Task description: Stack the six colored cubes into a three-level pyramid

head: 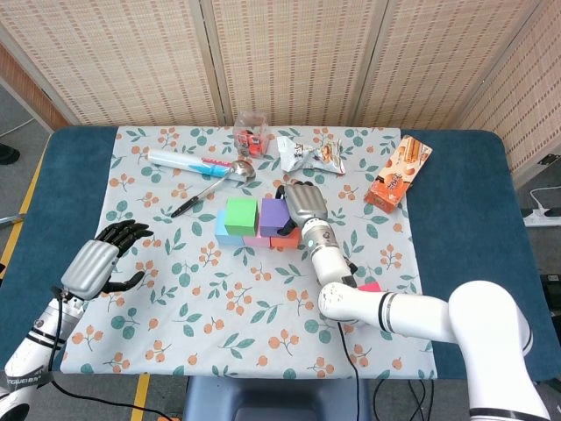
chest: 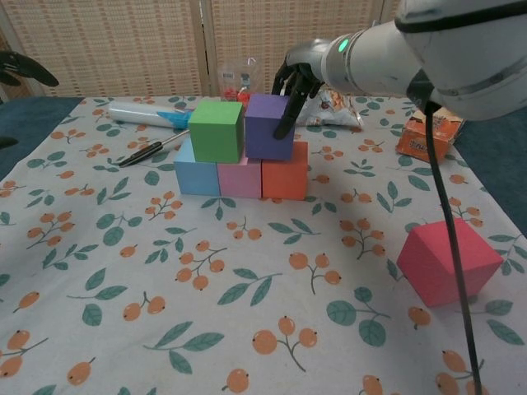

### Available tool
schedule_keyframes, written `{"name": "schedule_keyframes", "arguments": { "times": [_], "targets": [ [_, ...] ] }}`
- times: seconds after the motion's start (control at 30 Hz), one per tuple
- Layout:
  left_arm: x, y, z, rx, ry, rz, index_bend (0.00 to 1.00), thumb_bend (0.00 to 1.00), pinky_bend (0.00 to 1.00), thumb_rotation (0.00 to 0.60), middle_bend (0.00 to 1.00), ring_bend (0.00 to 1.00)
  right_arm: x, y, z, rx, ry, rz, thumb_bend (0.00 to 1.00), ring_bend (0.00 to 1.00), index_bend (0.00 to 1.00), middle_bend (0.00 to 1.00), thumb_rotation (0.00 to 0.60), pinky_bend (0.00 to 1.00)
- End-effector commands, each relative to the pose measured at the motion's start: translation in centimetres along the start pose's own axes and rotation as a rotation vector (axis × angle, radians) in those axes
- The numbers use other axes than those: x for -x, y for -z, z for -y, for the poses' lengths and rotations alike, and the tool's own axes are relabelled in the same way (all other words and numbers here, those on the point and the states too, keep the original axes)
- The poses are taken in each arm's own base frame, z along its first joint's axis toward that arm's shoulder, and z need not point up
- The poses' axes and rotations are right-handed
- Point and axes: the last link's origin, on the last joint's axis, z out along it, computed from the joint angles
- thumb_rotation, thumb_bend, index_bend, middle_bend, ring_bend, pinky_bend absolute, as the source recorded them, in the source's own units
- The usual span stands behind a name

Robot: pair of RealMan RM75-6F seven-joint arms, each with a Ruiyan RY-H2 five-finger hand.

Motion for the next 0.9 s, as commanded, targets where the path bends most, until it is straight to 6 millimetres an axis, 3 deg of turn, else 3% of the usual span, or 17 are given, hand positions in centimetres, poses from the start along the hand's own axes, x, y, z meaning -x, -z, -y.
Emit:
{"name": "schedule_keyframes", "arguments": {
  "times": [0.03, 0.9],
  "targets": [
    [0.0, 0.0, 0.1, 0.001, 0.001, 0.001, 0.19, 0.32, 0.15, 0.6, 0.14, 0.08, 0.1, 0.0, 0.1, 0.004, -0.001, 0.0, 0.24, 0.29, 0.59, 0.48, 0.6, 0.27],
    [0.2, 0.4, 0.5, 0.005, 0.031, 0.011, 0.18, 0.32, 0.15, 0.6, 0.12, 0.08, 0.8, -0.3, 1.3, 0.014, 0.031, -0.003, 0.24, 0.28, 0.56, 0.48, 0.6, 0.27]
  ]
}}
